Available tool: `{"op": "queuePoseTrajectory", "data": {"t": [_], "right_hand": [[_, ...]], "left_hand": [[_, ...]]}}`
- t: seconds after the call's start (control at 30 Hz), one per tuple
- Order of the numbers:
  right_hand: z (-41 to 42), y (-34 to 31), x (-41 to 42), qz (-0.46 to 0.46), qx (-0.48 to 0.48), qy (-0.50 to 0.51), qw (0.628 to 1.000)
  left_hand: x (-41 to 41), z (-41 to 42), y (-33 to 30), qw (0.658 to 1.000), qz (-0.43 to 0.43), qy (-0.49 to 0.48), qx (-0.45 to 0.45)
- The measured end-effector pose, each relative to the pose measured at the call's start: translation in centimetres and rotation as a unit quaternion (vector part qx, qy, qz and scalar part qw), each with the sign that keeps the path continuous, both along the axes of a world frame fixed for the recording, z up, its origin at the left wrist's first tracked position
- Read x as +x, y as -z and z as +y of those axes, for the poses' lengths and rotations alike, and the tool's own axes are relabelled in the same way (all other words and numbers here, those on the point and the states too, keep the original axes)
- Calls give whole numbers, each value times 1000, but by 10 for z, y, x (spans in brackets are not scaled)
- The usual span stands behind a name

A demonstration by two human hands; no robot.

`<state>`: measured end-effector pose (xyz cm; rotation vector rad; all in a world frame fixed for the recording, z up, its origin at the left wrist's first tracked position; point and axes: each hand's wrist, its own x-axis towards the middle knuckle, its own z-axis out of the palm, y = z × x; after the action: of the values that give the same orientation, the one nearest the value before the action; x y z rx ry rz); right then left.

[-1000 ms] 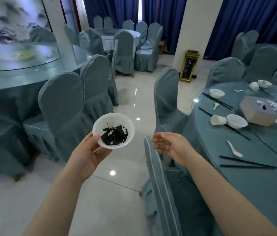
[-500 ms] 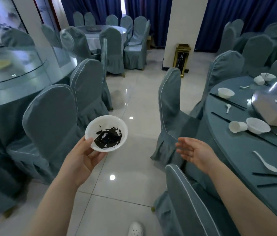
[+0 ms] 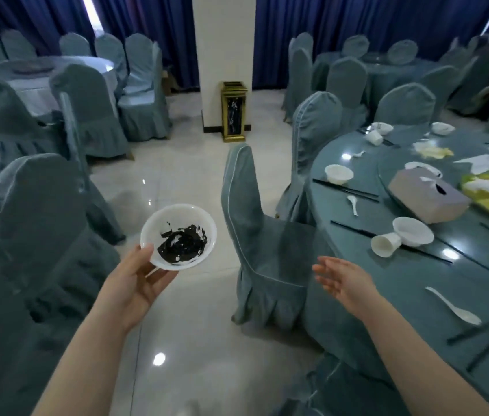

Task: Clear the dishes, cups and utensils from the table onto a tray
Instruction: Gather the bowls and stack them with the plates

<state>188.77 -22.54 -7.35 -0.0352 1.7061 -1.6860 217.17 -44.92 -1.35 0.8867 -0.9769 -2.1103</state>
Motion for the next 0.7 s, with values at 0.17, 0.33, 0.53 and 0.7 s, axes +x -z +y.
{"op": "queuePoseTrajectory", "data": {"t": [0.17, 0.33, 0.53, 0.7], "right_hand": [[-13, 3, -35, -2, 15, 120, 993], [-16, 16, -52, -8, 29, 234, 972], [-4, 31, -99, -2, 51, 340, 939], [6, 47, -180, 13, 96, 411, 907]], "left_hand": [[-86, -72, 5, 997, -4, 78, 27], [-166, -120, 8, 986, -9, 167, 24], [-258, -145, 8, 966, -9, 257, 33], [-360, -166, 10, 955, -2, 295, 35]]}}
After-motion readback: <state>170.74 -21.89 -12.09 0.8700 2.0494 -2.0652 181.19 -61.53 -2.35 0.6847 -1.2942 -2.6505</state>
